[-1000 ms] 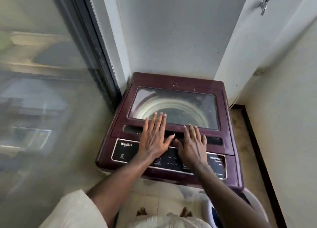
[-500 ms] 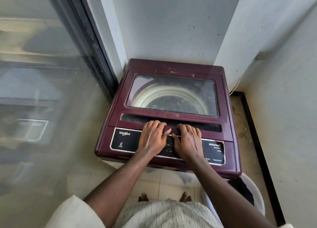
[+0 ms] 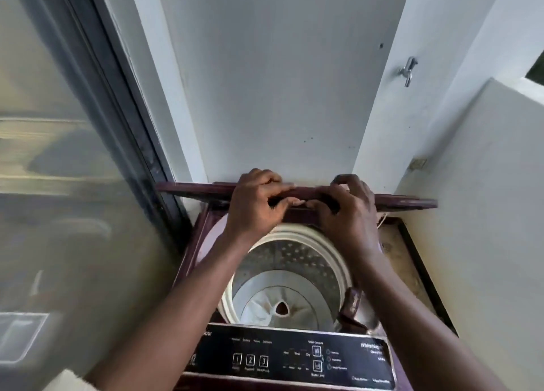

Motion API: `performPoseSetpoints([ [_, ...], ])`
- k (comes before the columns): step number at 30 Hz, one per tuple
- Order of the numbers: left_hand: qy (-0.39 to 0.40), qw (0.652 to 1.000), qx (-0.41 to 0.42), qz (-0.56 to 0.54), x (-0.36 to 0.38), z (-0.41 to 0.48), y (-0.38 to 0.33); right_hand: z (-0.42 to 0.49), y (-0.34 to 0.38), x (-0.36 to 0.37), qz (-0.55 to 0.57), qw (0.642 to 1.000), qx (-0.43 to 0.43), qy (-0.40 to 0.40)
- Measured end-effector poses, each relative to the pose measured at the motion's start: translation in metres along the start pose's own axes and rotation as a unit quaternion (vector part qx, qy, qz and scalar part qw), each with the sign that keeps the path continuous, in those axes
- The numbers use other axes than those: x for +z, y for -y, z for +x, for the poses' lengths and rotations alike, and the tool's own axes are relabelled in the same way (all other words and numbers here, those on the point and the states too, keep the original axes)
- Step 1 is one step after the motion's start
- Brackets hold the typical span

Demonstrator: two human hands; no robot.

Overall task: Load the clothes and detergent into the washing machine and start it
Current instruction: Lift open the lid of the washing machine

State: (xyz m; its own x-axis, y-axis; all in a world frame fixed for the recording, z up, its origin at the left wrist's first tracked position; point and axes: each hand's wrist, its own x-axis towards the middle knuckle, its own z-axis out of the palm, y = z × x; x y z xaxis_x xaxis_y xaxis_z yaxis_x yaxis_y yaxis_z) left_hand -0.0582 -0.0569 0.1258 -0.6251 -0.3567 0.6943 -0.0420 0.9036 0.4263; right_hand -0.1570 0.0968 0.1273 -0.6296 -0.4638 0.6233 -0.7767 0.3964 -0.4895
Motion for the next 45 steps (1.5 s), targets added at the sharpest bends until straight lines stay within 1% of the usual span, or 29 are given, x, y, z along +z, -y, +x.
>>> performPoseSetpoints([
  [2,-0.069,0.997,0.018,0.002,0.009,0.025,0.006,0.026,-0.002,0.009,-0.011,0.998,-0.011,-0.059],
  [4,-0.116,0.991,0.049,0.037,0.017,0.047,0.016,0.053,-0.005,0.018,-0.012,0.994,-0.035,-0.103],
  [7,-0.135,0.978,0.075,0.142,0.030,0.073,0.034,0.090,-0.013,0.033,-0.034,0.988,-0.071,-0.133],
  [9,-0.121,0.972,0.073,0.186,0.038,0.090,0.045,0.112,-0.019,0.044,-0.051,0.988,-0.069,-0.128],
  [11,-0.112,0.972,0.069,0.195,0.047,0.113,0.055,0.137,-0.027,0.055,-0.063,0.988,-0.078,-0.121],
  [14,-0.092,0.974,0.055,0.199,0.063,0.146,0.070,0.173,-0.042,0.072,-0.106,0.985,-0.104,-0.087],
  [17,-0.036,0.973,0.029,0.225,0.083,0.163,0.082,0.202,-0.057,0.090,-0.122,0.985,-0.118,-0.042],
  [20,0.021,0.969,0.003,0.245,0.097,0.179,0.096,0.219,-0.072,0.105,-0.114,0.988,-0.109,0.006],
  [24,0.096,0.964,-0.008,0.250,0.106,0.194,0.109,0.231,-0.085,0.120,-0.170,0.977,-0.094,0.084],
  [27,0.115,0.955,-0.011,0.273,0.113,0.195,0.115,0.230,-0.088,0.128,-0.186,0.975,-0.066,0.096],
  [28,0.134,0.951,-0.013,0.278,0.113,0.194,0.116,0.228,-0.088,0.129,-0.188,0.975,-0.056,0.106],
  [30,0.190,0.938,-0.026,0.287,0.108,0.197,0.112,0.226,-0.082,0.124,-0.195,0.970,-0.041,0.138],
  [32,0.259,0.920,-0.051,0.289,0.095,0.201,0.102,0.227,-0.071,0.112,-0.205,0.960,-0.028,0.188],
  [34,0.289,0.917,-0.095,0.258,0.079,0.202,0.090,0.228,-0.055,0.098,-0.171,0.962,0.014,0.215],
  [35,0.285,0.922,-0.116,0.236,0.072,0.196,0.084,0.224,-0.046,0.090,-0.136,0.970,0.041,0.199],
  [37,0.230,0.943,-0.127,0.204,0.064,0.172,0.075,0.202,-0.033,0.079,-0.091,0.985,0.068,0.128],
  [38,0.192,0.953,-0.117,0.202,0.060,0.155,0.072,0.185,-0.027,0.076,-0.095,0.988,0.065,0.106],
  [39,0.163,0.960,-0.103,0.204,0.055,0.135,0.070,0.164,-0.023,0.073,-0.108,0.987,0.061,0.099],
  [40,0.150,0.962,-0.088,0.209,0.050,0.115,0.071,0.140,-0.021,0.071,-0.124,0.985,0.059,0.105],
  [42,0.174,0.956,-0.066,0.225,0.041,0.073,0.075,0.091,-0.022,0.071,-0.153,0.975,0.069,0.142],
  [45,0.255,0.932,-0.045,0.253,0.031,0.014,0.083,0.025,-0.027,0.074,-0.164,0.960,0.099,0.204],
])
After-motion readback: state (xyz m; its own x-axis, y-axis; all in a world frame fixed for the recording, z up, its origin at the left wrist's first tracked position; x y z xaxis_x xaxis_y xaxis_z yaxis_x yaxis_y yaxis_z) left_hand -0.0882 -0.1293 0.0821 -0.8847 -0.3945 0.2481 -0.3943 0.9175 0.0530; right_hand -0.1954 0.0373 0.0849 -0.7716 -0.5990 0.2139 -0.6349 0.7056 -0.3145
